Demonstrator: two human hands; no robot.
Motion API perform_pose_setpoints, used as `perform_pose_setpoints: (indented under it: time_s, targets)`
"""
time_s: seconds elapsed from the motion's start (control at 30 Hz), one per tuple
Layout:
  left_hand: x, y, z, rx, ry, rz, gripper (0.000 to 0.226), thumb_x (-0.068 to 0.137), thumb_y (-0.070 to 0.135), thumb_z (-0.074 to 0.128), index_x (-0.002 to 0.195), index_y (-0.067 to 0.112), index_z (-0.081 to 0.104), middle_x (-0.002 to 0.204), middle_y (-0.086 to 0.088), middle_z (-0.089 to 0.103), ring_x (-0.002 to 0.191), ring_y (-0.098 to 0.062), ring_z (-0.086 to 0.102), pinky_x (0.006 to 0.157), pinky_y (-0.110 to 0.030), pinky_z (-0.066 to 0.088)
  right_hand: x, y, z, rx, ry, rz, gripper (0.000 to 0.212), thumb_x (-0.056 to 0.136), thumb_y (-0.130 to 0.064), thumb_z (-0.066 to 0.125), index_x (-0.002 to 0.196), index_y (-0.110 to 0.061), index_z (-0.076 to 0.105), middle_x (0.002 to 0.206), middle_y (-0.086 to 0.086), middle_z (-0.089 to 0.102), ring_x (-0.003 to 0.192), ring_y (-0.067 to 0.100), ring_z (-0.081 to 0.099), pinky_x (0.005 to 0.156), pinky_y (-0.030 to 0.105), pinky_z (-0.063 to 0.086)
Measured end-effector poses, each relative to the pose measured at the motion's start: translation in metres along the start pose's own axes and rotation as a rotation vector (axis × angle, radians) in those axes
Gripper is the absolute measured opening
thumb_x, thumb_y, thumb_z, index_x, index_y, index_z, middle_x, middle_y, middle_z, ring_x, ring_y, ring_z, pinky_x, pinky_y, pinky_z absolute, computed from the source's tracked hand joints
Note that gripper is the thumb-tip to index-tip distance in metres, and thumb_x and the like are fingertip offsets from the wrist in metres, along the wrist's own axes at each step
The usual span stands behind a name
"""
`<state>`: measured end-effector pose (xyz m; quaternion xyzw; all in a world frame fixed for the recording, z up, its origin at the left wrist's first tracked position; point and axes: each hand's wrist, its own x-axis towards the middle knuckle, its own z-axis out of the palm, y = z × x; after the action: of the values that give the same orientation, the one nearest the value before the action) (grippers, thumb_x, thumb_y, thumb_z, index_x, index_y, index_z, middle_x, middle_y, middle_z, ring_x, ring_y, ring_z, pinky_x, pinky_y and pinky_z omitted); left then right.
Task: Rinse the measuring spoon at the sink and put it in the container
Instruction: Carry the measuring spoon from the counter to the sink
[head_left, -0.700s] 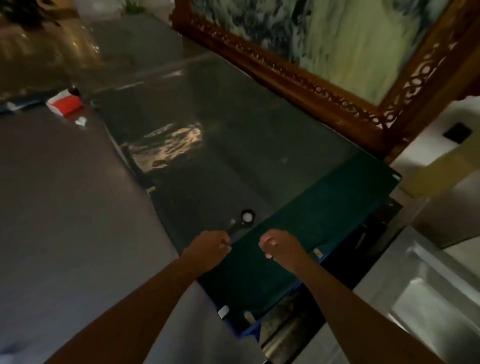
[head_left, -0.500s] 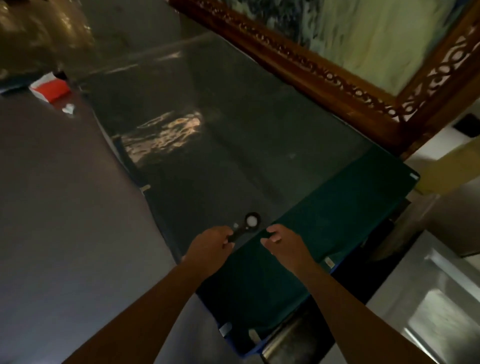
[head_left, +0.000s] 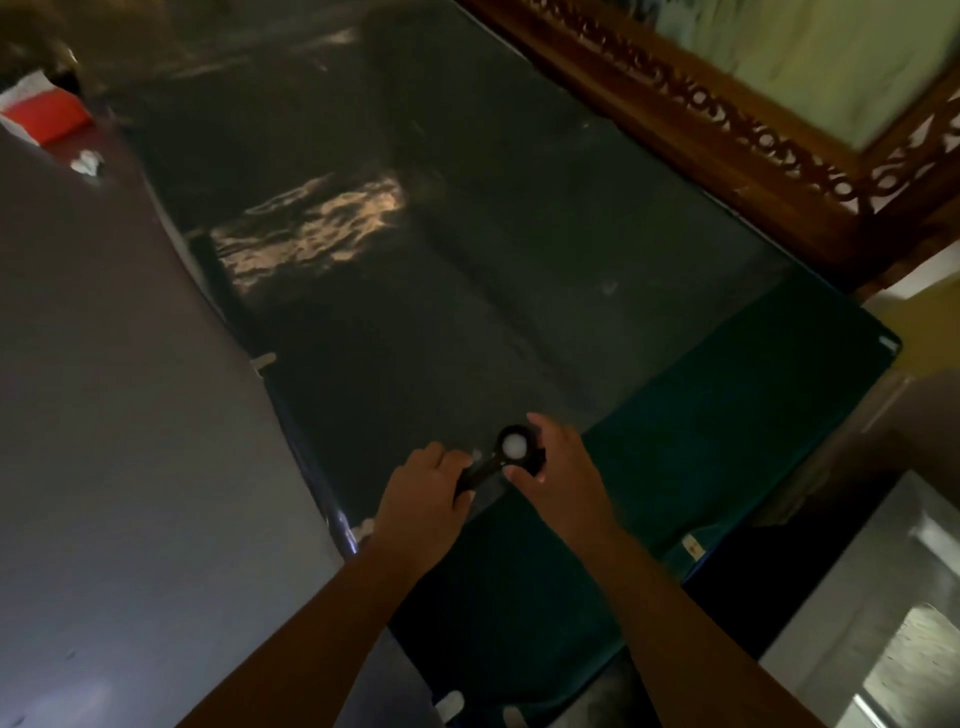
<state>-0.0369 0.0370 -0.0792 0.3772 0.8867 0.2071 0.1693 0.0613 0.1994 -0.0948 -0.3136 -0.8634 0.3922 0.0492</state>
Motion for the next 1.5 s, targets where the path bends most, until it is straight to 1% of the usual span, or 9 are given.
perform_pose_setpoints:
  time_s: [0.3, 0.43, 0.67, 0.83, 0.93, 1.07, 1.13, 1.27, 1.5]
  targets:
    - [-0.001, 0.005, 0.004, -0.001, 0.085, 0.011, 0.012, 0.09, 0.027, 0.057, 0.101, 0.023, 0.058, 0.101, 0.002, 0.059, 0.09, -0.012, 0.052, 0.081, -0.029, 0.046, 0.002, -0.003, 0.005, -0.073, 0.034, -0.007, 0.052, 0.081, -0.032, 0.075, 0.126, -0.031, 0.047, 0.123, 0.004, 0.049, 0.1, 0.023, 0.059, 0.079, 0.037, 0.053]
    - [-0.004, 0.008, -0.004, -0.041, 0.083, 0.002, 0.006, 0.092, 0.024, 0.054, 0.098, 0.022, 0.056, 0.095, 0.002, 0.061, 0.088, -0.014, 0.056, 0.081, -0.032, 0.049, -0.001, -0.006, 0.001, -0.003, 0.04, -0.006, 0.05, 0.079, -0.027, 0.078, 0.122, -0.023, 0.052, 0.119, 0.008, 0.056, 0.104, 0.024, 0.056, 0.082, 0.033, 0.048]
    - [-0.016, 0.021, -0.035, -0.165, 0.128, -0.005, 0.003, 0.09, 0.018, 0.059, 0.093, 0.016, 0.059, 0.093, -0.005, 0.059, 0.081, -0.022, 0.057, 0.069, -0.034, 0.047, -0.026, -0.037, -0.026, 0.11, 0.08, -0.018, 0.051, 0.082, -0.031, 0.076, 0.125, -0.017, 0.053, 0.126, 0.009, 0.055, 0.113, 0.025, 0.054, 0.094, 0.044, 0.049]
    - [-0.03, 0.041, -0.073, -0.159, 0.167, 0.1, 0.014, 0.09, 0.027, 0.063, 0.083, 0.015, 0.061, 0.078, 0.0, 0.053, 0.069, -0.018, 0.051, 0.06, -0.033, 0.042, -0.059, -0.069, -0.066, 0.129, 0.116, -0.041, 0.044, 0.08, -0.03, 0.077, 0.118, -0.019, 0.056, 0.119, 0.006, 0.058, 0.104, 0.022, 0.056, 0.087, 0.037, 0.051]
    - [-0.041, 0.059, -0.091, -0.129, 0.186, 0.182, 0.018, 0.089, 0.029, 0.061, 0.077, 0.016, 0.058, 0.071, 0.005, 0.047, 0.059, -0.007, 0.041, 0.054, -0.029, 0.033, -0.086, -0.084, -0.093, 0.194, 0.154, -0.072, 0.036, 0.079, -0.027, 0.079, 0.105, -0.033, 0.055, 0.108, -0.003, 0.06, 0.097, 0.014, 0.058, 0.077, 0.017, 0.048]
    - [-0.067, 0.087, -0.117, -0.121, 0.167, 0.299, 0.015, 0.087, 0.03, 0.062, 0.078, 0.019, 0.063, 0.074, 0.002, 0.057, 0.065, -0.013, 0.052, 0.059, -0.032, 0.044, -0.137, -0.087, -0.129, 0.238, 0.143, -0.085, 0.046, 0.079, -0.024, 0.079, 0.113, -0.041, 0.054, 0.107, -0.015, 0.061, 0.095, -0.006, 0.058, 0.073, 0.0, 0.043]
    - [-0.086, 0.107, -0.126, -0.12, 0.164, 0.365, 0.013, 0.085, 0.03, 0.064, 0.078, 0.019, 0.066, 0.075, 0.002, 0.062, 0.066, -0.012, 0.055, 0.06, -0.028, 0.046, -0.167, -0.083, -0.149, 0.234, 0.152, -0.065, 0.051, 0.077, -0.028, 0.08, 0.123, -0.031, 0.056, 0.101, -0.02, 0.062, 0.089, -0.012, 0.059, 0.068, 0.0, 0.043]
    - [-0.129, 0.15, -0.13, -0.177, 0.115, 0.49, 0.012, 0.081, 0.025, 0.073, 0.074, 0.018, 0.067, 0.071, 0.005, 0.063, 0.066, -0.007, 0.057, 0.063, -0.017, 0.043, -0.231, -0.07, -0.183, 0.203, 0.162, -0.075, 0.058, 0.075, -0.034, 0.08, 0.127, -0.036, 0.054, 0.091, -0.019, 0.06, 0.076, -0.004, 0.06, 0.064, 0.007, 0.046]
    - [-0.206, 0.231, -0.106, -0.129, 0.008, 0.638, 0.011, 0.079, 0.021, 0.075, 0.073, 0.017, 0.067, 0.071, 0.004, 0.062, 0.065, -0.008, 0.059, 0.063, -0.039, 0.051, -0.356, -0.034, -0.222, 0.095, 0.256, -0.087, 0.062, 0.071, -0.026, 0.084, 0.127, -0.03, 0.057, 0.1, -0.006, 0.059, 0.069, -0.005, 0.057, 0.066, 0.006, 0.044]
